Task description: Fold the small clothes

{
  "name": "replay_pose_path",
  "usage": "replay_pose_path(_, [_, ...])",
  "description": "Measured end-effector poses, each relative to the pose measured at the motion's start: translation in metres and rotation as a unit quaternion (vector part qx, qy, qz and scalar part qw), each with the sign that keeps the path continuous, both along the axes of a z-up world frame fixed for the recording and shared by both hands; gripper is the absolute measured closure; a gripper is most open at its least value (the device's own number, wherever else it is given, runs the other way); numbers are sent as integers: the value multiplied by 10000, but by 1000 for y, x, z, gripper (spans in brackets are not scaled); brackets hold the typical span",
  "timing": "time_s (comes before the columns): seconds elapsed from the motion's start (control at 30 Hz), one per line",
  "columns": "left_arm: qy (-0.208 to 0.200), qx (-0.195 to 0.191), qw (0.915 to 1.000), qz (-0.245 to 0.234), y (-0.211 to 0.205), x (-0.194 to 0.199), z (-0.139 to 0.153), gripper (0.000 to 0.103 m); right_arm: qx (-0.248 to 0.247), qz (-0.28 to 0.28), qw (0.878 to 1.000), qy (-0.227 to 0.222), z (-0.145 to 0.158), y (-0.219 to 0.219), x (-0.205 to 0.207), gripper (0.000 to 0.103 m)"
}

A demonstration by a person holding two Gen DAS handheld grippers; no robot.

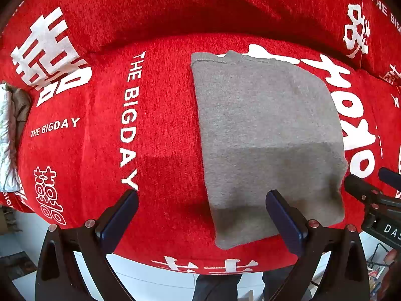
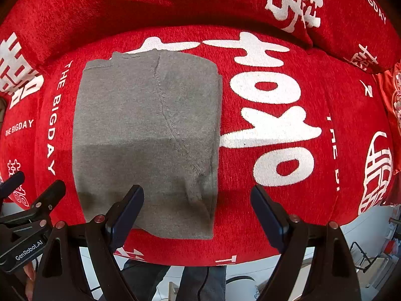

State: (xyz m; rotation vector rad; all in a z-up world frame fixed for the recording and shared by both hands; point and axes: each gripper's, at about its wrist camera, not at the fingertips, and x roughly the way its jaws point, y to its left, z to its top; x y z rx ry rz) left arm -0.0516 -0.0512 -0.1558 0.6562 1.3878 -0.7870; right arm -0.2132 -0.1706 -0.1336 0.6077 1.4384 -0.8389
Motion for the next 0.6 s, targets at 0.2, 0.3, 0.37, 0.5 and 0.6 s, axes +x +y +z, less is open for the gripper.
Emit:
replay_pose_path(0.2, [-57, 22, 10000, 28, 1, 2, -1, 2, 3, 4, 10000, 7, 0, 0, 0, 14])
replay_pose_path(0.3, [-62, 41, 9999, 73, 2, 4, -3, 2, 6, 9, 10000, 13, -1, 0, 0, 14])
replay_pose_path(0.37, [-101, 14, 9999, 78, 3, 4, -2, 2, 9, 12, 10000, 27, -2, 1, 1, 14])
replay_pose_path(0.5, [-174, -119, 9998, 26, 3, 4, 2, 2, 5, 30, 10000, 50, -3, 0, 3, 14])
replay_pose_path(0.6, [-141, -128, 9998, -21, 2, 4, 2, 2, 0, 27, 10000, 66, -4, 0, 5, 14])
